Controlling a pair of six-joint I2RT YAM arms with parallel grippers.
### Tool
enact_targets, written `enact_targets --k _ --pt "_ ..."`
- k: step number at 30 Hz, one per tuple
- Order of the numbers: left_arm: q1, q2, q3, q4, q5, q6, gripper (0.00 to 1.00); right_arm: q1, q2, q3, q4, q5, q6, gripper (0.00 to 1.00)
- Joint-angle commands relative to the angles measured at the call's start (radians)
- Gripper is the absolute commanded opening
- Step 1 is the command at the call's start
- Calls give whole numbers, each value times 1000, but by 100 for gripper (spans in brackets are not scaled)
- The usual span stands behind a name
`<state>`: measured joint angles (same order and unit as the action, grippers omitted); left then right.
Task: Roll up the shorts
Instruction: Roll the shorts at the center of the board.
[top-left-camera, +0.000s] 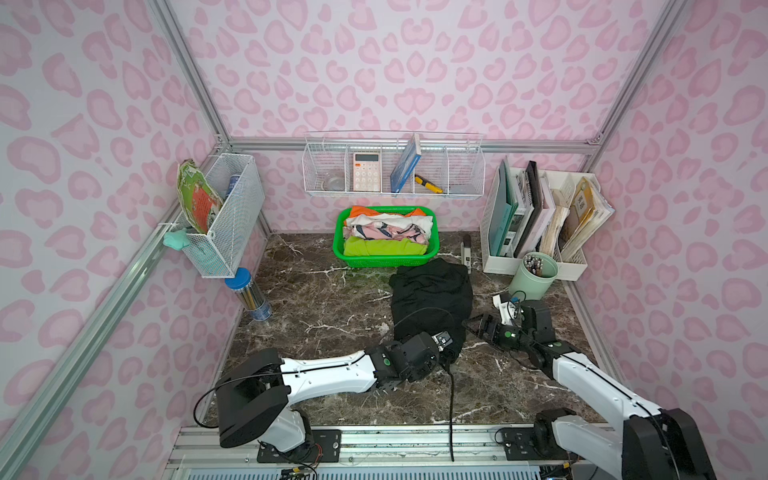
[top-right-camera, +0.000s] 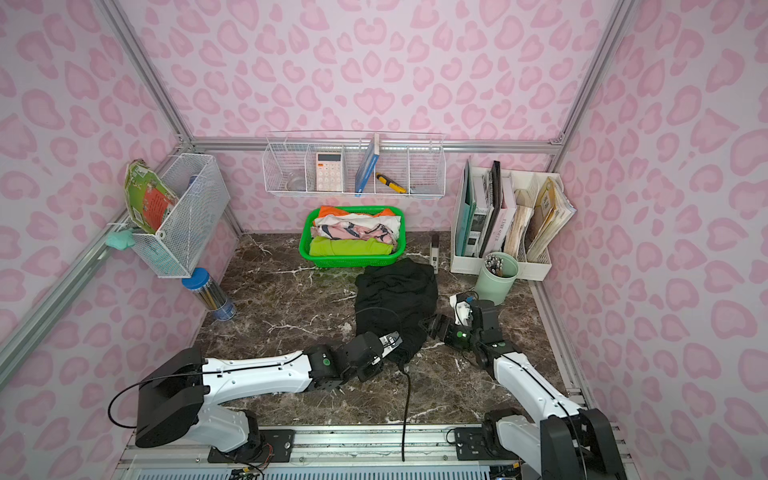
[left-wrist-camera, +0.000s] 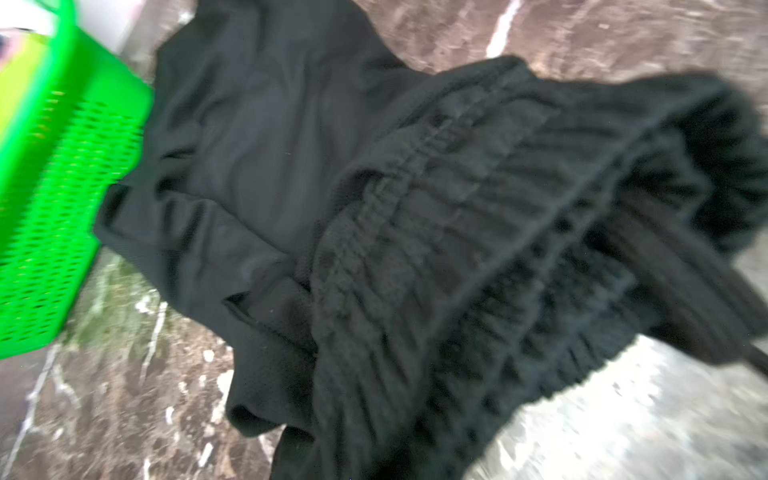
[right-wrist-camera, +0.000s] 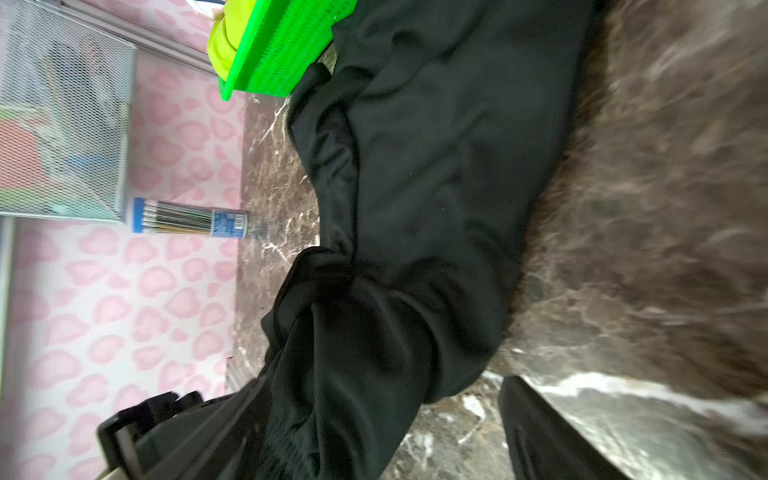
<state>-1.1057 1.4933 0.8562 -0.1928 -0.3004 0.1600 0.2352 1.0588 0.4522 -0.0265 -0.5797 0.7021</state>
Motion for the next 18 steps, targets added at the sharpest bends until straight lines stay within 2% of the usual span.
enact_targets --k 1,4,9,12,18 --pt "22 17 45 -172 191 -2 0 -1 -36 36 -147 158 -157 88" --pt "53 47 86 -242 308 1 0 22 -61 70 -186 274 -212 84" --pt "117 95 150 -319 504 11 0 172 -129 108 -184 548 -354 85" --pt "149 138 202 -389 586 29 0 211 -183 82 -118 554 -445 80" --pt "228 218 288 -481 730 52 0 275 -309 12 -38 567 -668 79"
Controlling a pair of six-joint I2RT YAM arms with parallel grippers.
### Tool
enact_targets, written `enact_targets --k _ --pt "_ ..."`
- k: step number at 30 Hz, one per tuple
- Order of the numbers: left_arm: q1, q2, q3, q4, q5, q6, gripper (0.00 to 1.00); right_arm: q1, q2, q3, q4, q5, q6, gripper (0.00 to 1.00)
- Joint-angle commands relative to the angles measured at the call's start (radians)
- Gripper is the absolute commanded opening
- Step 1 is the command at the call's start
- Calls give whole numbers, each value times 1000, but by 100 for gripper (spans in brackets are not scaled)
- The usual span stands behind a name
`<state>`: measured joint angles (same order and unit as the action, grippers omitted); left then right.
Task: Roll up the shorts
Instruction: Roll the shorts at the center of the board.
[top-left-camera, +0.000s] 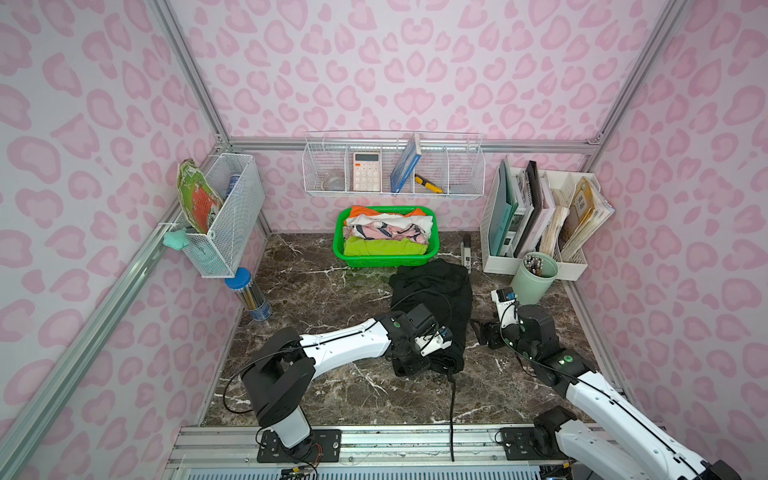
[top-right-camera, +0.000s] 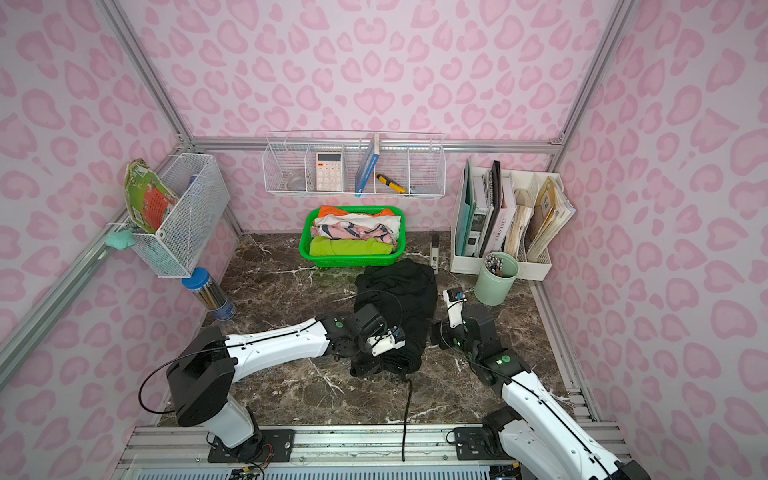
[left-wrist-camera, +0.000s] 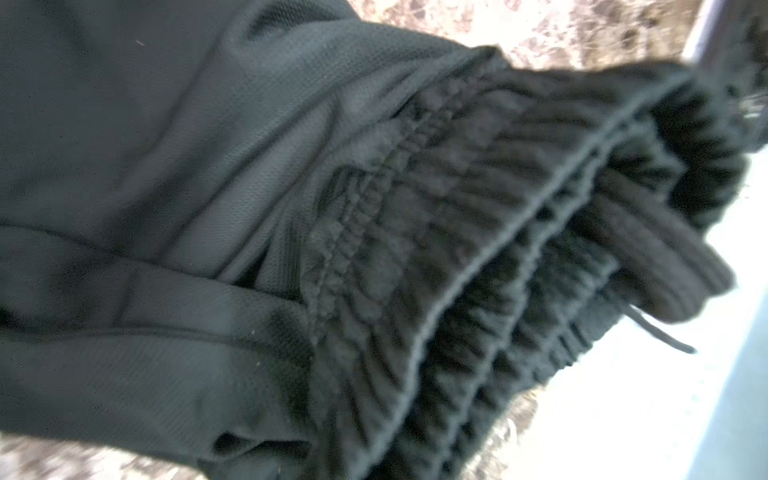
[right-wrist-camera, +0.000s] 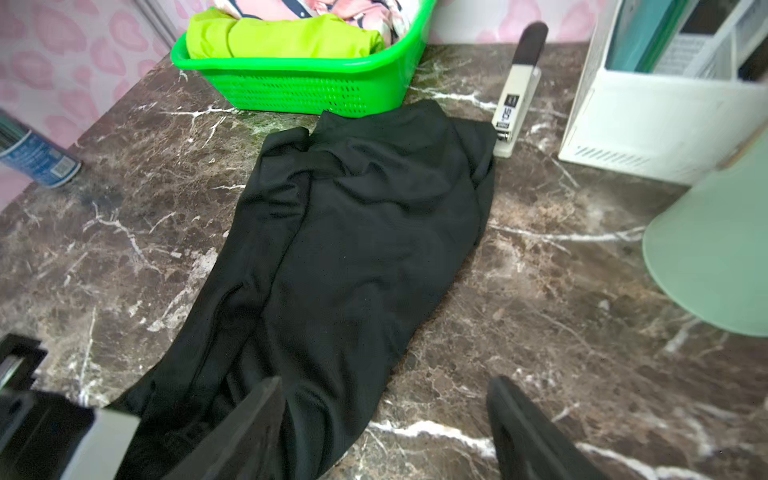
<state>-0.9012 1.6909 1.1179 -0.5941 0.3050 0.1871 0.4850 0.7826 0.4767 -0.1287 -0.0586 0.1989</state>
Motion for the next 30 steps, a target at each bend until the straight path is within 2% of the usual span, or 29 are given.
enact_targets --k 1,10,16,22,30 --pt "40 35 42 -98 147 35 0 50 -53 -16 65 54 -210 79" --pt "131 232 285 -373 264 158 0 222 -131 -36 9 13 -572 85" --pt "161 354 433 -515 273 186 0 375 -143 -93 -4 78 -778 93" --pt "178 467 534 -605 304 210 0 501 -63 -148 54 116 -905 94" --pt "216 563 620 -662 333 234 0 529 64 -175 185 105 -992 99"
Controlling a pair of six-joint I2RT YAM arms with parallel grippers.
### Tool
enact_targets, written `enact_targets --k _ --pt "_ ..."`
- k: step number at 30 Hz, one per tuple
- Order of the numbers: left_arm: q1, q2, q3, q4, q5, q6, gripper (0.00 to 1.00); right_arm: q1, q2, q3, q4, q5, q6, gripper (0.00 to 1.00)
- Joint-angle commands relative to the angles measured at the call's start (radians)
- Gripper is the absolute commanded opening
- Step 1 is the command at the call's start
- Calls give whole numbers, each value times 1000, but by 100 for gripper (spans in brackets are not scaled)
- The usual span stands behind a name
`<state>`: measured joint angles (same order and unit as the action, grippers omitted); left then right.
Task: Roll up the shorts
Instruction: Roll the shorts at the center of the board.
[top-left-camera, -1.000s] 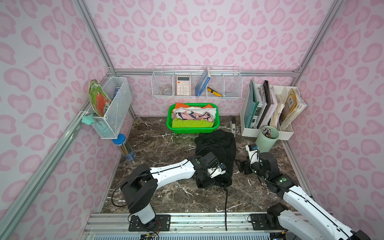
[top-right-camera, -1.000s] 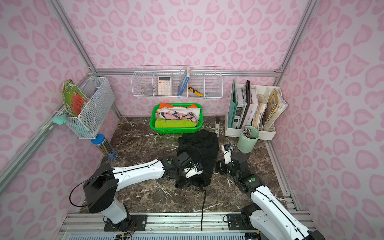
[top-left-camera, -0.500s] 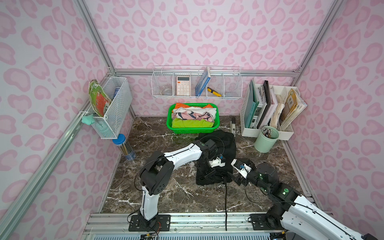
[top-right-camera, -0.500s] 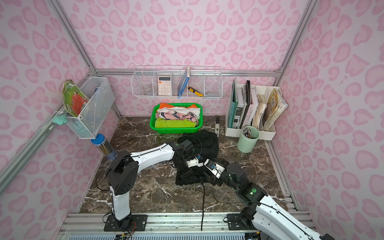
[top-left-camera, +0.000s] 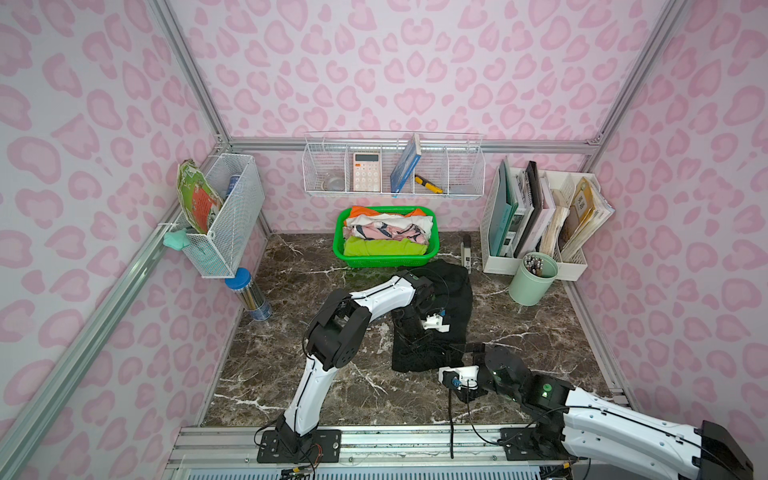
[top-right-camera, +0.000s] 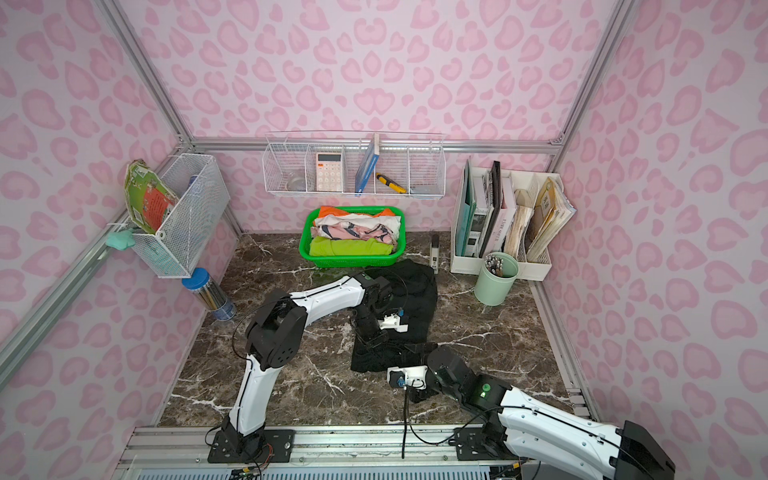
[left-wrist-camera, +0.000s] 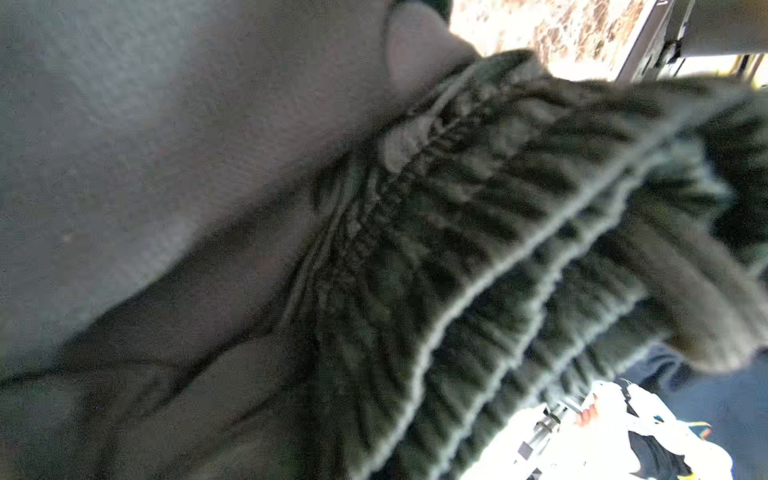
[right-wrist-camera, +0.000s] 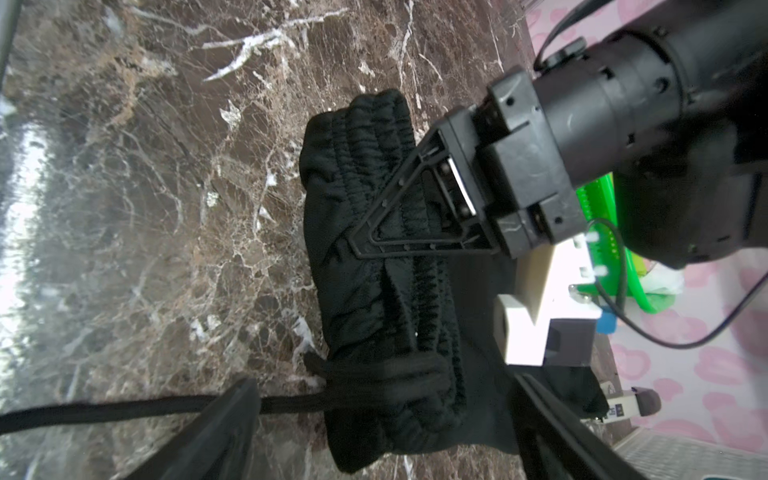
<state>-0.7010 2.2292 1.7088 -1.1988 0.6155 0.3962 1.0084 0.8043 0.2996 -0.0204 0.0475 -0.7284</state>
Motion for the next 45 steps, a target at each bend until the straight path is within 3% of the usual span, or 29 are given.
enact_targets --k 1,9,15,28,38,45 --pt "22 37 44 -66 29 26 0 6 65 5 89 -5 -72 100" --pt "47 135 135 -114 32 32 0 5 224 -7 236 1 -107 100" --pt "49 154 151 -116 25 36 0 -17 333 55 222 -10 -99 97" --pt "59 178 176 -124 20 40 0 -153 512 85 275 -123 -121 92" --pt "64 183 176 -105 22 35 0 -168 625 103 291 -177 -103 80" --pt "63 182 174 -90 23 35 0 -189 642 142 187 -198 -96 60"
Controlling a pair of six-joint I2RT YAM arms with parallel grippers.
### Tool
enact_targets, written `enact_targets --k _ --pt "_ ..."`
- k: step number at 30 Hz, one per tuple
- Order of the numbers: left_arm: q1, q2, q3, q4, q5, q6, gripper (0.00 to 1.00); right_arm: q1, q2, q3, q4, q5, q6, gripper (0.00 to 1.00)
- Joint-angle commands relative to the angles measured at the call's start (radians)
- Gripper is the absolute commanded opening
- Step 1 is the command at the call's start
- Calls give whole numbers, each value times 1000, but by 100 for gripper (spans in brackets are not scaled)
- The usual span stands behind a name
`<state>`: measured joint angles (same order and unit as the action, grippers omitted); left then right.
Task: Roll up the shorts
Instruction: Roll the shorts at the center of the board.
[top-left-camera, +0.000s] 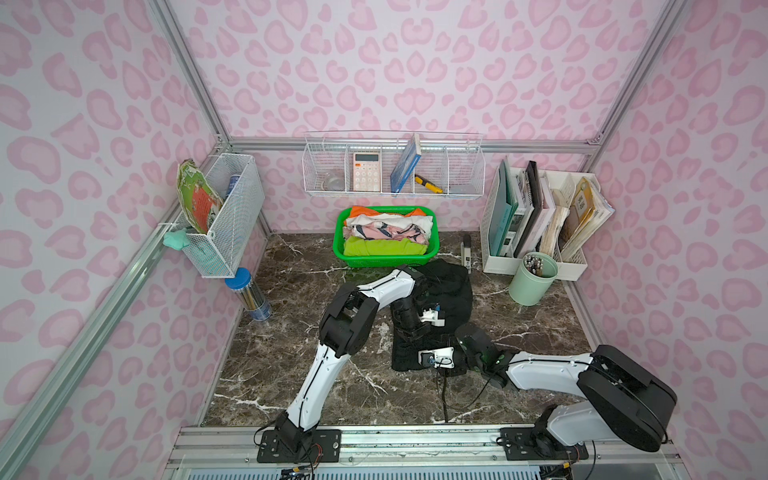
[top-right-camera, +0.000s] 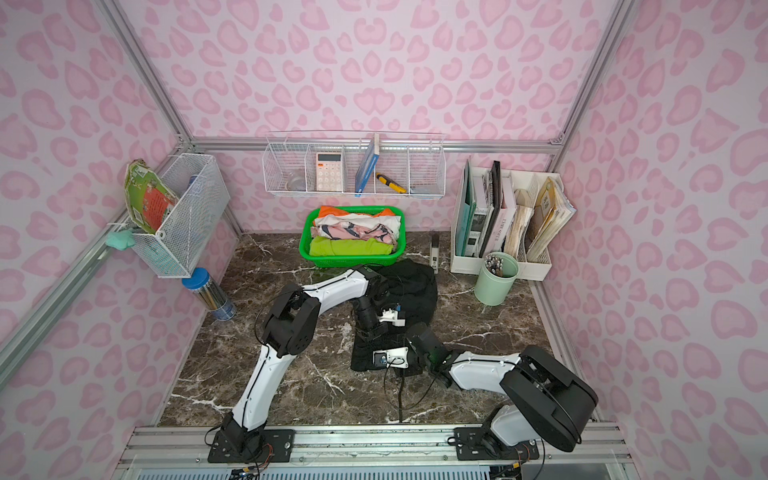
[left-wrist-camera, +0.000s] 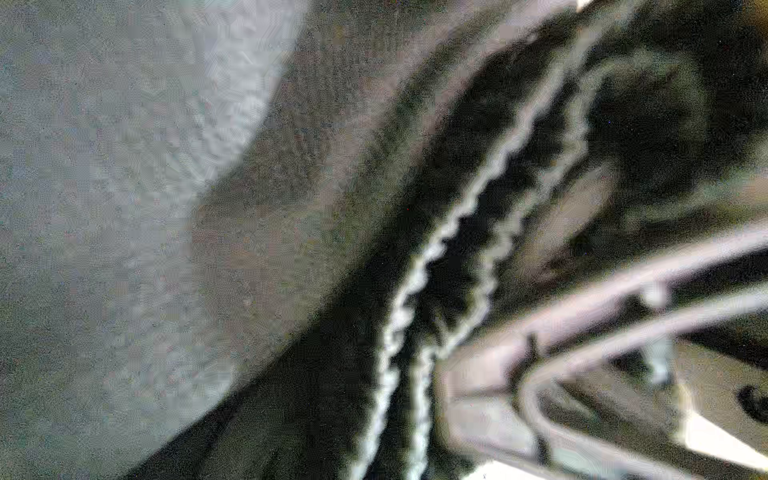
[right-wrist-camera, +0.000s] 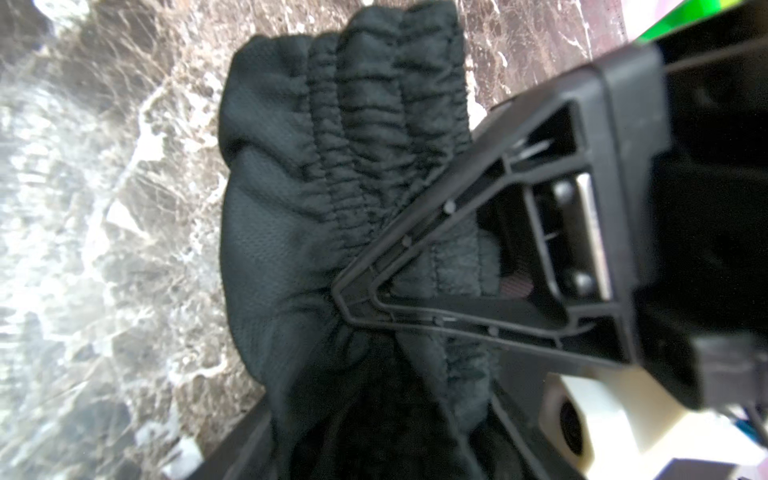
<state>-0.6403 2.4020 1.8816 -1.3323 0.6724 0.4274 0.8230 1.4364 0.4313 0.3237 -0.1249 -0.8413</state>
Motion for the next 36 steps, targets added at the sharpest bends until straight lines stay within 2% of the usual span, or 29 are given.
enact_targets --k 1,3,7,12,14,17,20,22,25,28,32,34,36 --pt "3 11 -1 46 -33 4 0 -5 16 20 -178 -29 22 58" --pt "3 8 -2 50 -30 2 0 -6 30 34 -210 -44 27 52" --pt "3 5 -6 50 -25 7 0 -6 54 62 -250 -72 28 33" --pt "6 -10 -25 74 -42 -1 0 -8 72 95 -310 -84 18 1" --pt "8 -28 -44 94 -48 -10 2 -10 64 101 -323 -96 29 0" --pt "17 -83 -97 162 -72 -49 16 -12 41 103 -342 -111 54 0" --pt "38 -161 -174 259 -71 -104 40 -13 -2 76 -324 -114 73 0" --pt "51 -200 -208 298 -70 -134 50 -13 -22 68 -327 -117 87 0" --pt "61 -241 -235 323 -100 -164 61 -13 -37 66 -347 -115 103 0" --pt "71 -295 -282 366 -135 -193 68 -13 -53 62 -361 -102 111 0" --pt "106 -398 -366 414 -199 -247 70 -30 -67 82 -384 -127 141 0" --pt "137 -481 -436 461 -251 -287 70 -52 -68 107 -410 -184 167 0" --pt "157 -568 -511 512 -337 -331 69 -97 -46 160 -482 -293 189 0"
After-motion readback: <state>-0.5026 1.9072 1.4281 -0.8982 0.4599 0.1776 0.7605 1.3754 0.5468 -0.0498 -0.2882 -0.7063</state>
